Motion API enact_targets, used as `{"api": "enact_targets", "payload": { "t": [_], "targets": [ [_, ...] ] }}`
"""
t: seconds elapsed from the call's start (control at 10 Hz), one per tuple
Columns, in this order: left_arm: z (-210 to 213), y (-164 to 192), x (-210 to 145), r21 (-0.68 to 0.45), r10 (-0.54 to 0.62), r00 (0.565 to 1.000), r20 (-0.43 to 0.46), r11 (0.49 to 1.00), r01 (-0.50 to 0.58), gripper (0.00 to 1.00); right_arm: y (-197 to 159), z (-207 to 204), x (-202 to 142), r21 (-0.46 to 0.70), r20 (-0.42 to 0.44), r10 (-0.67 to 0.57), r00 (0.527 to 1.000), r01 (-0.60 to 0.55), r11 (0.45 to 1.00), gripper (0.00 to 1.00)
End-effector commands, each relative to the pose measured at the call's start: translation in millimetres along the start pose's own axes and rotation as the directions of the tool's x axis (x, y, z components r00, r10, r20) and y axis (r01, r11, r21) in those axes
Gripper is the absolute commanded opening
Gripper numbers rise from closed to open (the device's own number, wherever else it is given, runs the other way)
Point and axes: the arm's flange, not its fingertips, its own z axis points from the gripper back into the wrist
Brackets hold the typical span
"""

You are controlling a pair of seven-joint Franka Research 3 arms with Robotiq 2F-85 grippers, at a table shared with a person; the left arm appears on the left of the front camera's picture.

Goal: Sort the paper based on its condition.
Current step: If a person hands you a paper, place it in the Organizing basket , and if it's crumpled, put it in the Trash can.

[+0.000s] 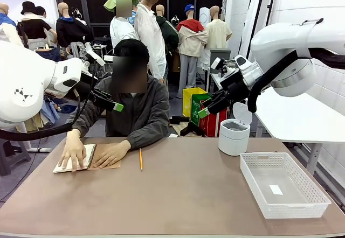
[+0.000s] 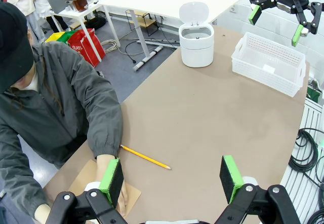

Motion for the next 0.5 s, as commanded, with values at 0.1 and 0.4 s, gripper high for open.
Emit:
{"api": "enact_targets", "payload": {
  "t": [0.1, 0.4],
  "targets": [
    [-0.6, 1.1, -1.5, -0.005, -0.010, 1.000, -0.004, 1.000, 0.010, 1.00, 0.0, -0.1, 1.7, -0.001, 0.004, -0.007, 1.000, 0.007, 1.000, 1.00],
    [-0.6, 1.1, -1.5, -0.005, -0.010, 1.000, -0.004, 1.000, 0.010, 1.00, 0.0, -0.1, 1.7, -0.001, 0.004, -0.007, 1.000, 0.007, 1.000, 1.00]
  ]
}}
